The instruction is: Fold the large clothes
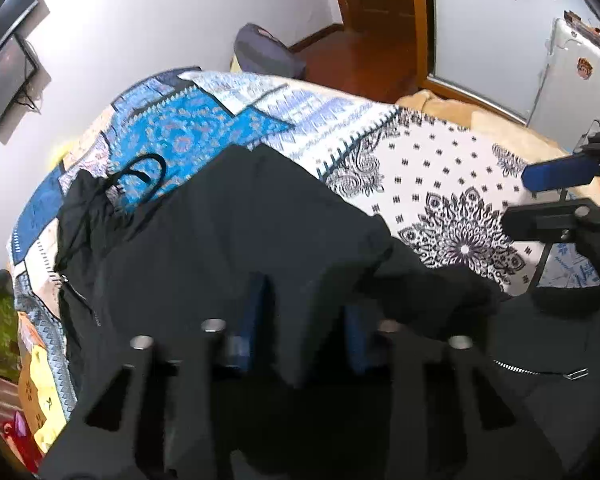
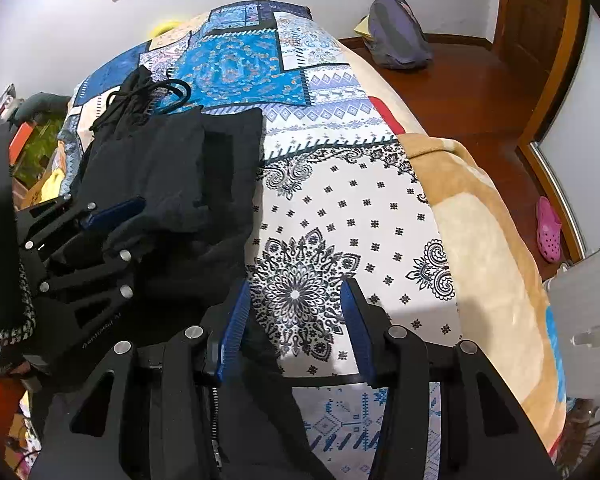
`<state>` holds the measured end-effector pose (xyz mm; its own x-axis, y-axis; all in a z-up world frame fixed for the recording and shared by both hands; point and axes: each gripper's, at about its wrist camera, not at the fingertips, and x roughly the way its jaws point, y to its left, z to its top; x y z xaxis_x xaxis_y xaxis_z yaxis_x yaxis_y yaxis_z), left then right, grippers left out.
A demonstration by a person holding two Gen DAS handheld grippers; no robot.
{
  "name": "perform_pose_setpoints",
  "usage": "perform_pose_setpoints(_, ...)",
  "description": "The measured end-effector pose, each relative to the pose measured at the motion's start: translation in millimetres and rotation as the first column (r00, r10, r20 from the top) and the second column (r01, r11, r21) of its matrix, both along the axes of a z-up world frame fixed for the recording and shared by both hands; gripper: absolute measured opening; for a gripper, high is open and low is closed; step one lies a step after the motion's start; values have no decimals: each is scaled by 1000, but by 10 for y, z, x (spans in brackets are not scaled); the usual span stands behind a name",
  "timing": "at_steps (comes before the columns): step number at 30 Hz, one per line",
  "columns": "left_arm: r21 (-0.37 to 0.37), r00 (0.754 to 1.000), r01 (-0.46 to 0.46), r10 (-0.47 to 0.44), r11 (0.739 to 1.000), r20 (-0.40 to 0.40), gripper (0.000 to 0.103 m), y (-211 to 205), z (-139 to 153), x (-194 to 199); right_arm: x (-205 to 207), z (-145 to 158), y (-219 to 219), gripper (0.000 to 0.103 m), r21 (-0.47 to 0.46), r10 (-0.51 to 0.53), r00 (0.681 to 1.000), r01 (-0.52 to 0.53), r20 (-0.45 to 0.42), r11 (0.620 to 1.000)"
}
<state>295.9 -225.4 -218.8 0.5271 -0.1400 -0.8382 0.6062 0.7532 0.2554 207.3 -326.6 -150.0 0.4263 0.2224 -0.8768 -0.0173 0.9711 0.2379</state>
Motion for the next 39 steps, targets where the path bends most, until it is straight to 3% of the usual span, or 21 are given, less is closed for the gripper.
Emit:
perform_pose_setpoints(1,-12,1000,-9,9,1000,5,17,28,44,5,-3,21,14,43,-1,1,1000,-1,4,1000)
perform_pose_setpoints(4,-87,998,-63,65,994,17,9,213,282,41,-3,89,61,43,-7,8,1000,-8,20,1000)
perform_pose_setpoints(8,-223,984,-151,167,963,57,6,669,780,48,35,180,174,43,-13,23,999,-23,38,1000)
perform_pose_setpoints(12,-294,960,-209,254,933,122,5,1190,1207,-53,101,275,346,43,-19,53,997,-52,60,998)
perform_pose_setpoints(19,-347,914,-301,373,888,161,4,1972,1481,-279,252,382,743,43,-35,114,990,-111,86,993)
perform_pose_setpoints(22,-348,894,-339,415,874,170,4,2245,1458,-372,299,342,918,43,-34,143,987,-141,71,989)
perform_pose_setpoints(29,-367,865,-428,492,826,100,4,2671,1119,-511,333,63,1255,43,-59,200,980,-201,-9,978)
perform_pose_setpoints(33,-356,846,-490,533,795,26,5,2907,771,-618,295,-125,1377,43,-79,222,973,-227,-60,971)
perform_pose_setpoints(39,-345,816,-570,563,746,-131,11,3222,281,-764,241,-194,1434,44,-101,235,970,-241,-69,965)
